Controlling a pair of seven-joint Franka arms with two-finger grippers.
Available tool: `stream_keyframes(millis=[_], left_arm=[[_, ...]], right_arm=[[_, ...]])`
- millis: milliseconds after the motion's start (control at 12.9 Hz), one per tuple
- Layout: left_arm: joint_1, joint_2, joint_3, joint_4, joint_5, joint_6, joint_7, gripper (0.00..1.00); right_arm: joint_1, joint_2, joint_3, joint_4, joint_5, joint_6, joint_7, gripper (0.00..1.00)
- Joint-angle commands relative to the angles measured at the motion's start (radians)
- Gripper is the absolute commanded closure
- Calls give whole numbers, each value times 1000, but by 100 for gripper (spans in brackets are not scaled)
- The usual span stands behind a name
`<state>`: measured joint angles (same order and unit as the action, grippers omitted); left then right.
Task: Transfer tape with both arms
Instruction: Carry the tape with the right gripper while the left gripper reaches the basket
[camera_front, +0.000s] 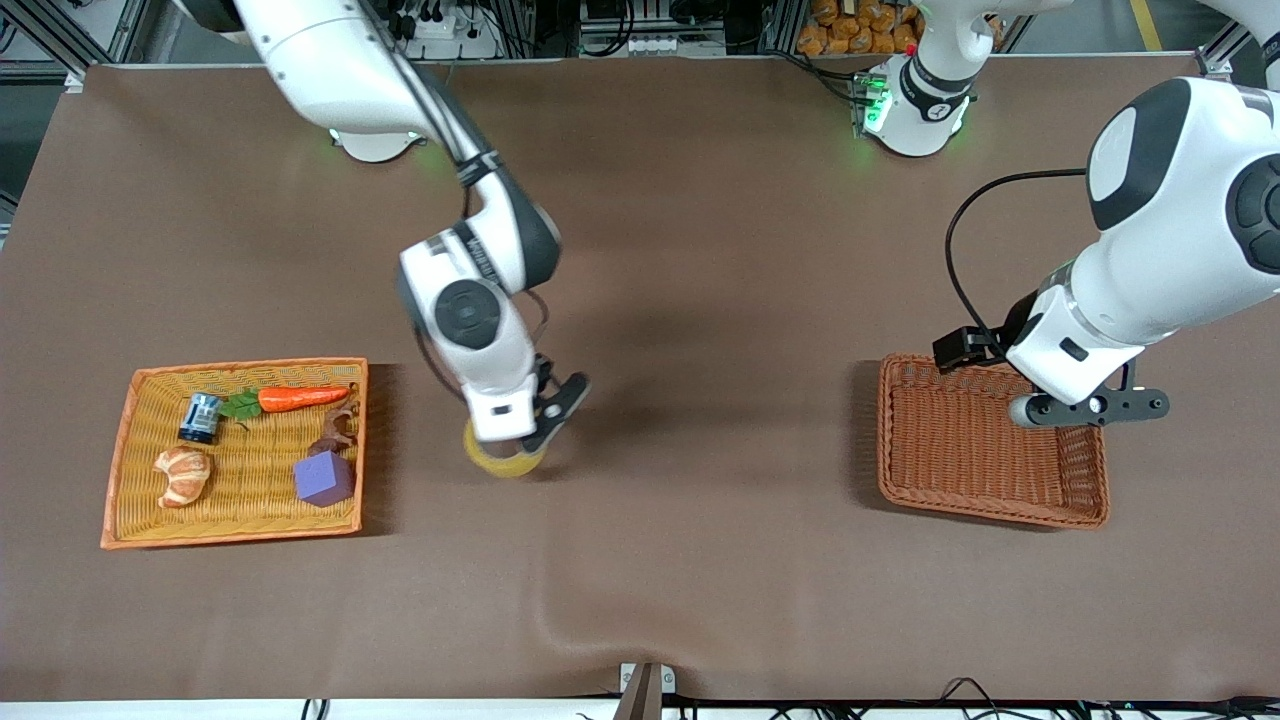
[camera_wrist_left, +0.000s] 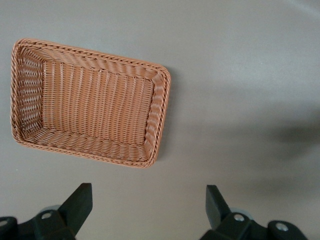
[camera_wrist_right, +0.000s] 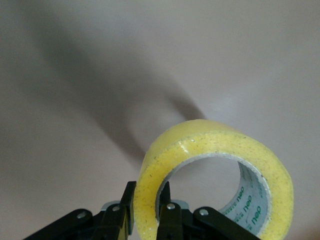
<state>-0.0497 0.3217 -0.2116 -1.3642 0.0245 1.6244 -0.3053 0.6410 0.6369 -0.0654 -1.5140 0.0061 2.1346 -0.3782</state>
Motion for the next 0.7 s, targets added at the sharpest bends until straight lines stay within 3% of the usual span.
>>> stream_keyframes(millis=[0, 388, 544, 621], left_arm=[[8, -38, -5, -24, -17, -31, 1, 0], [16, -38, -5, -39, -1, -51, 5, 0], [8, -35, -3, -42, 0, -43, 0, 0], [8, -29, -6, -49, 9, -22, -2, 0]], right_arm=[[93, 62, -16, 78, -5, -1, 48, 100], [209, 122, -16, 101, -3, 68, 195, 98], [250, 139, -16, 101, 0, 134, 278, 92], [279, 148, -16, 104, -2, 139, 332, 83]])
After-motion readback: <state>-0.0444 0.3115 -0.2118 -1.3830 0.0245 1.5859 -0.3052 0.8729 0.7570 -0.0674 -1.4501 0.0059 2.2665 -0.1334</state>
